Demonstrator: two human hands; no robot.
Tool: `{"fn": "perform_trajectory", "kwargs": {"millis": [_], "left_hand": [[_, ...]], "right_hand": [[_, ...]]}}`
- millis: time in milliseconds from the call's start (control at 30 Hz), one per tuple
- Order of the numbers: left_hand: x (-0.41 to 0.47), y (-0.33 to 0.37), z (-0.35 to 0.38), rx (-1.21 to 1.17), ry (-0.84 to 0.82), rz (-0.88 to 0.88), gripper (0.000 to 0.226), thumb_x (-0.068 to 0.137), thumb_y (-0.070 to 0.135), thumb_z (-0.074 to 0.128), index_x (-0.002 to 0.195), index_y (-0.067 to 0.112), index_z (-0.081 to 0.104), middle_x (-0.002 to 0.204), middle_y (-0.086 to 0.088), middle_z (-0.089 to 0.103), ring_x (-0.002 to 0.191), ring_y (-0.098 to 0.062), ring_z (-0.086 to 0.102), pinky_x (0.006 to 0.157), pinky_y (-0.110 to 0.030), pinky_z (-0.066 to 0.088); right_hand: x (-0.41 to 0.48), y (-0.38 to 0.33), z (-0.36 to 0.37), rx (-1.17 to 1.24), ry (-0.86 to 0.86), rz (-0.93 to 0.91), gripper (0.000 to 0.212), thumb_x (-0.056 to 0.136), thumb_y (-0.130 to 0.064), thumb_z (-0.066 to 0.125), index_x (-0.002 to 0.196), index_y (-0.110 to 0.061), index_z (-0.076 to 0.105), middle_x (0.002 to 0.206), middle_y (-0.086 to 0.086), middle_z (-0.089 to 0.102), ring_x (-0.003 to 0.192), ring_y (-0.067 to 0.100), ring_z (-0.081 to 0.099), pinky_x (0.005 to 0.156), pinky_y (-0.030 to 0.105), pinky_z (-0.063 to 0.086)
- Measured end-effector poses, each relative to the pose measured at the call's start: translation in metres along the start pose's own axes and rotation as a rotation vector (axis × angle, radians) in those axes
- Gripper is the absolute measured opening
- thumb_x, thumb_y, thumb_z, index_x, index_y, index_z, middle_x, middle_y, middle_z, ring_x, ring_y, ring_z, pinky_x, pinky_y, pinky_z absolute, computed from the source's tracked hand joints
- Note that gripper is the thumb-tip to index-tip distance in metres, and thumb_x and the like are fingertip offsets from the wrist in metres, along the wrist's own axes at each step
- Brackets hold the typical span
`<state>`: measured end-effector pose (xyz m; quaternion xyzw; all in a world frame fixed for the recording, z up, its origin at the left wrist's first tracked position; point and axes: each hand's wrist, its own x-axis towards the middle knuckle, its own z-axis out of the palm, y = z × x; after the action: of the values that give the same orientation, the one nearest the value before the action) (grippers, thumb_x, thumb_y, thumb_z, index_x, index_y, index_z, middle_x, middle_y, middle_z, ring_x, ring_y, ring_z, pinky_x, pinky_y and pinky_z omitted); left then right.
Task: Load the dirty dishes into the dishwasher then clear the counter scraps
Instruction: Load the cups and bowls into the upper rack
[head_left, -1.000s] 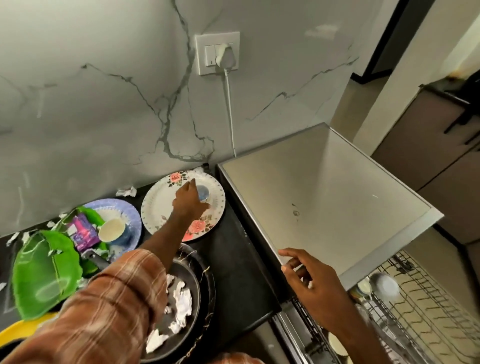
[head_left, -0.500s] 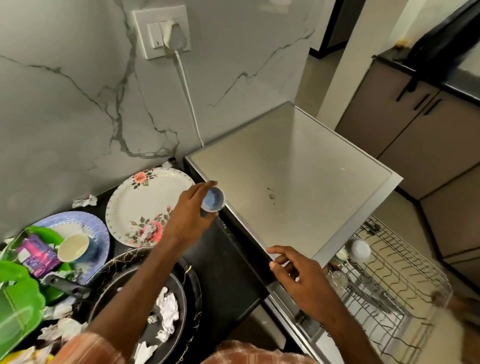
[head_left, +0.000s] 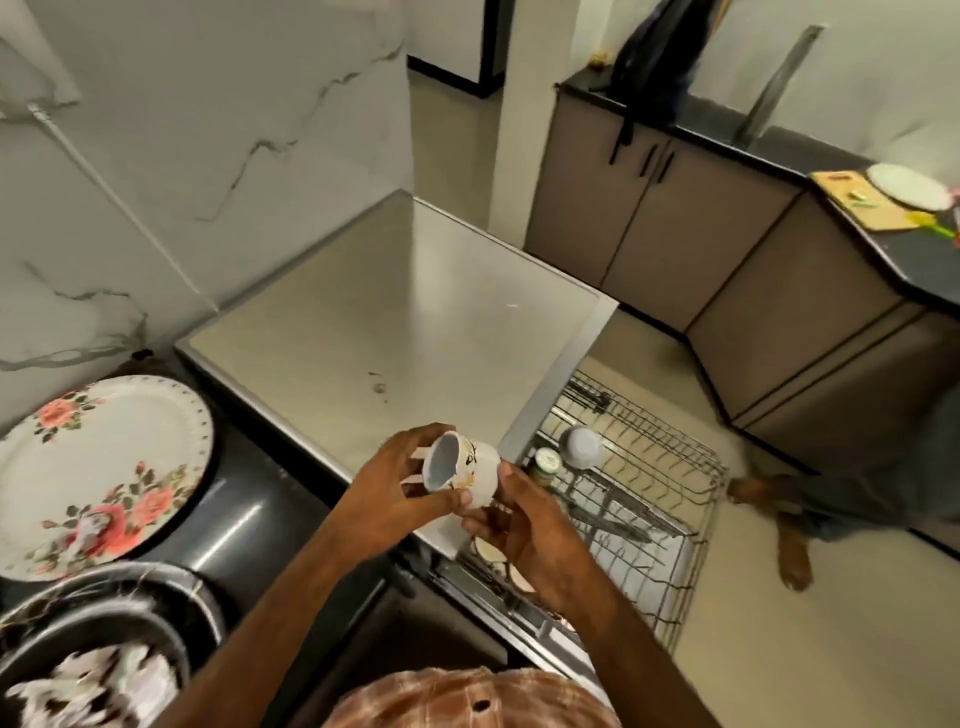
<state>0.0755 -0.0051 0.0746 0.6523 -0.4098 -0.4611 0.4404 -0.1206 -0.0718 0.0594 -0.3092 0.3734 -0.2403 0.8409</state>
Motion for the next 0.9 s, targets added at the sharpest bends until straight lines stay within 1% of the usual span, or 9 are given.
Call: {"fn": "perform_trajectory", "kwargs": {"millis": [100,200,333,400,533,667,767,833,900], "left_hand": [[0.015,0.009,0.035,0.002,-0.059,-0.014,0.073,0.067,0.023,0.094,0.129,0.04,0.059,0.123,0.015,0.067,0.112,-0.007,0.067,0.088,-0.024,0.058],[0.028,0.01,0.063,0.077,-0.1,-0.019,0.075,0.063,0.034,0.094,0.128,0.048,0.058,0.122,0.03,0.063,0.115,0.002,0.062,0.09,-0.019,0.055],[0.049,0.011,0.106,0.253,-0.234,-0.02,0.081,0.071,0.046,0.088,0.139,0.058,0.046,0.144,0.025,0.05,0.129,0.004,0.046,0.109,-0.032,0.041],[0.06,0.007,0.124,0.351,-0.274,-0.015,0.084,0.075,0.052,0.083,0.146,0.056,0.037,0.151,0.02,0.044,0.137,-0.001,0.04,0.114,-0.036,0.037],[0.082,-0.015,0.146,0.591,-0.172,-0.07,0.093,0.072,0.073,0.064,0.154,0.043,0.029,0.158,0.007,0.038,0.145,-0.014,0.033,0.12,-0.046,0.032],[0.09,-0.033,0.157,0.67,-0.13,-0.157,0.087,0.081,0.064,0.062,0.156,0.033,0.03,0.16,0.003,0.035,0.147,-0.018,0.031,0.12,-0.046,0.032],[0.09,-0.041,0.165,0.691,-0.097,-0.178,0.085,0.082,0.062,0.06,0.156,0.031,0.032,0.16,0.002,0.035,0.147,-0.018,0.031,0.12,-0.044,0.031],[0.088,-0.044,0.17,0.725,-0.066,-0.189,0.081,0.086,0.057,0.063,0.156,0.031,0.031,0.162,0.002,0.032,0.148,-0.019,0.029,0.121,-0.044,0.03],[0.084,-0.046,0.175,0.736,-0.034,-0.215,0.079,0.089,0.051,0.066,0.157,0.033,0.029,0.163,0.004,0.028,0.149,-0.019,0.026,0.121,-0.047,0.029]], "right_hand": [[-0.007,-0.011,-0.038,0.124,0.008,0.029,0.045,0.101,-0.033,0.062,0.139,-0.009,0.061,0.134,0.025,0.065,0.11,0.032,0.066,0.097,0.042,0.058],[-0.016,-0.018,-0.069,0.204,0.011,0.048,0.043,0.103,-0.029,0.061,0.141,-0.009,0.059,0.138,0.026,0.062,0.113,0.034,0.066,0.099,0.041,0.057],[-0.022,-0.027,-0.119,0.261,0.035,0.045,0.045,0.099,-0.022,0.068,0.141,-0.007,0.057,0.129,0.023,0.065,0.102,0.03,0.067,0.089,0.036,0.061],[-0.019,-0.03,-0.143,0.234,0.086,0.048,0.05,0.094,-0.019,0.074,0.139,-0.007,0.056,0.125,0.022,0.068,0.099,0.029,0.066,0.083,0.034,0.062],[-0.001,-0.027,-0.193,0.145,0.267,0.058,0.049,0.09,-0.011,0.076,0.133,-0.01,0.054,0.126,0.019,0.071,0.101,0.033,0.07,0.078,0.034,0.063],[0.034,-0.01,-0.251,-0.171,0.474,0.062,0.053,0.082,-0.016,0.086,0.124,-0.023,0.054,0.13,0.013,0.066,0.113,0.033,0.07,0.097,0.053,0.058],[0.059,-0.004,-0.282,-0.451,0.52,0.067,0.057,0.08,-0.024,0.088,0.123,-0.028,0.05,0.128,0.003,0.063,0.113,0.025,0.066,0.09,0.042,0.059],[0.077,-0.003,-0.296,-0.683,0.544,0.039,0.063,0.082,-0.022,0.087,0.132,-0.02,0.048,0.126,0.002,0.06,0.11,0.023,0.063,0.081,0.033,0.054],[0.096,0.0,-0.307,-0.922,0.54,-0.018,0.066,0.08,-0.024,0.087,0.133,-0.015,0.048,0.123,0.006,0.063,0.105,0.025,0.063,0.077,0.033,0.053]]}}
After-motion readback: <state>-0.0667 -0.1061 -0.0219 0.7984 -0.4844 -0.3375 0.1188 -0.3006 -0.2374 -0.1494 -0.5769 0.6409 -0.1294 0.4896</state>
